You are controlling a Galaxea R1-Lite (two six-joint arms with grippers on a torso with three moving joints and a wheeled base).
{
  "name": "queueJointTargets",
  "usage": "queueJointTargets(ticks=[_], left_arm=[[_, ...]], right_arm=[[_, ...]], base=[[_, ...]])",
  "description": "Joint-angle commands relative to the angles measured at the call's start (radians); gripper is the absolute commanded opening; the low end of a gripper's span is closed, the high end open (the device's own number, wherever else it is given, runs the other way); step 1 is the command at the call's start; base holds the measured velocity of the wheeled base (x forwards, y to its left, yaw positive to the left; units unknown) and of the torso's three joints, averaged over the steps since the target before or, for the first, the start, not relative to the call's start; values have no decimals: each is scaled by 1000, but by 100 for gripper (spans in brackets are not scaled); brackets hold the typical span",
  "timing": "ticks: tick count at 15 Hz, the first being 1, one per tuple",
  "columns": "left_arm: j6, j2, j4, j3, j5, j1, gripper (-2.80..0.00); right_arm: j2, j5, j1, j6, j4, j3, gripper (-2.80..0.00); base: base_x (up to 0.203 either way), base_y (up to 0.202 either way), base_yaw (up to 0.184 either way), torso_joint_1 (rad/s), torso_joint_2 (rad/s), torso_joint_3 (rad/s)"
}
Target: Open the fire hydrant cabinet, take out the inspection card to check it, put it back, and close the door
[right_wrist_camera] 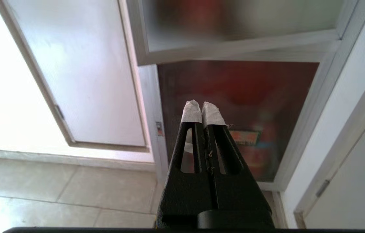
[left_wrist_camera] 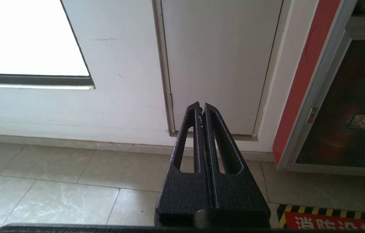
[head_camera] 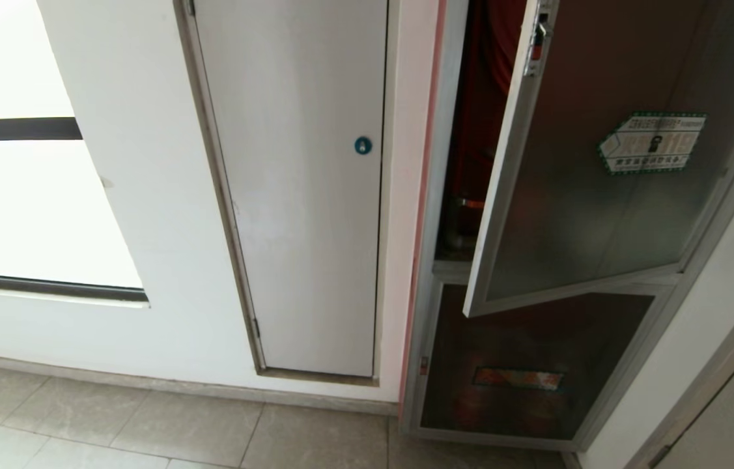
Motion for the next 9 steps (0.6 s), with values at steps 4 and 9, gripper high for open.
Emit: queueJointTargets(ticks=[4, 9], left_arm=[[0, 1, -1, 6, 0, 0, -280], [0, 0, 0, 6, 0, 1, -280]], right_arm=[[149, 101, 6, 22, 34, -115, -280], [504, 251, 6, 23, -19, -274, -280]], base=[[0, 0, 0, 0, 0, 0], [0, 0, 0, 0, 0, 0]])
